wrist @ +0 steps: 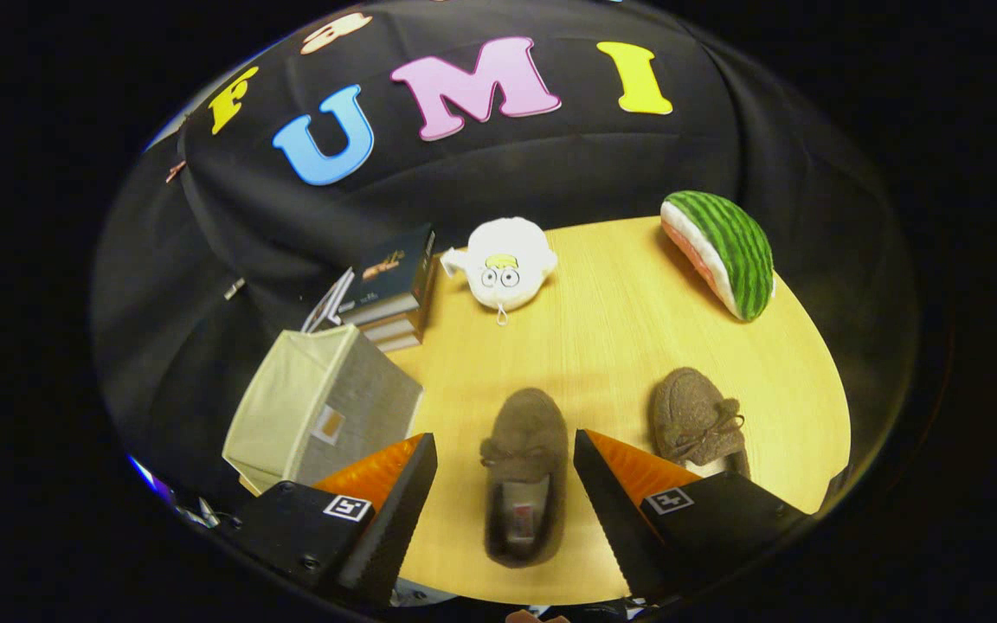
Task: Open the storage box then place both shoes into the box .Put the left shoe in first, then the right shoe, with the right side of both shoes facing outward in a uniform manner.
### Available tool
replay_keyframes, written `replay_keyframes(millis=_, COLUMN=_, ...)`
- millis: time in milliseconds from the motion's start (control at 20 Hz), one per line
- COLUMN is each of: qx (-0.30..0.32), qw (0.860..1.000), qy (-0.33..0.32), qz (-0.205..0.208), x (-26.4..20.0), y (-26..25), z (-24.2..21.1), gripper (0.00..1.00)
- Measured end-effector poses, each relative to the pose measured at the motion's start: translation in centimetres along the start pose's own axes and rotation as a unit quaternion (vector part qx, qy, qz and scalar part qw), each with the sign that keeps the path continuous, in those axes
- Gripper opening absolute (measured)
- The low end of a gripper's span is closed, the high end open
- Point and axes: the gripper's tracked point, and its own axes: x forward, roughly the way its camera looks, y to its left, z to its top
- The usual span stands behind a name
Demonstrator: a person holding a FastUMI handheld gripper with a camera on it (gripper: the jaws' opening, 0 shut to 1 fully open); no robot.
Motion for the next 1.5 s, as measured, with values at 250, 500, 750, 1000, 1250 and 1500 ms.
replay_keyframes(millis=250, qx=-0.008, qw=0.999, qy=0.037, qz=0.006, x=1.1, y=-2.4, z=-3.8, gripper=0.99)
replay_keyframes(millis=500, qx=-0.045, qw=0.996, qy=0.079, qz=-0.003, x=3.9, y=-4.1, z=-6.5, gripper=0.99)
replay_keyframes(millis=750, qx=-0.038, qw=0.995, qy=0.097, qz=-0.011, x=7.3, y=-5.0, z=-6.5, gripper=0.99)
replay_keyframes(millis=1000, qx=-0.020, qw=0.992, qy=0.125, qz=0.000, x=8.4, y=-3.8, z=-7.4, gripper=0.54)
replay_keyframes(millis=1250, qx=0.024, qw=0.990, qy=0.137, qz=-0.035, x=8.5, y=-4.3, z=-7.2, gripper=0.17)
replay_keyframes(millis=1500, qx=0.041, qw=0.989, qy=0.136, qz=-0.045, x=7.0, y=-3.6, z=-6.3, gripper=0.05)
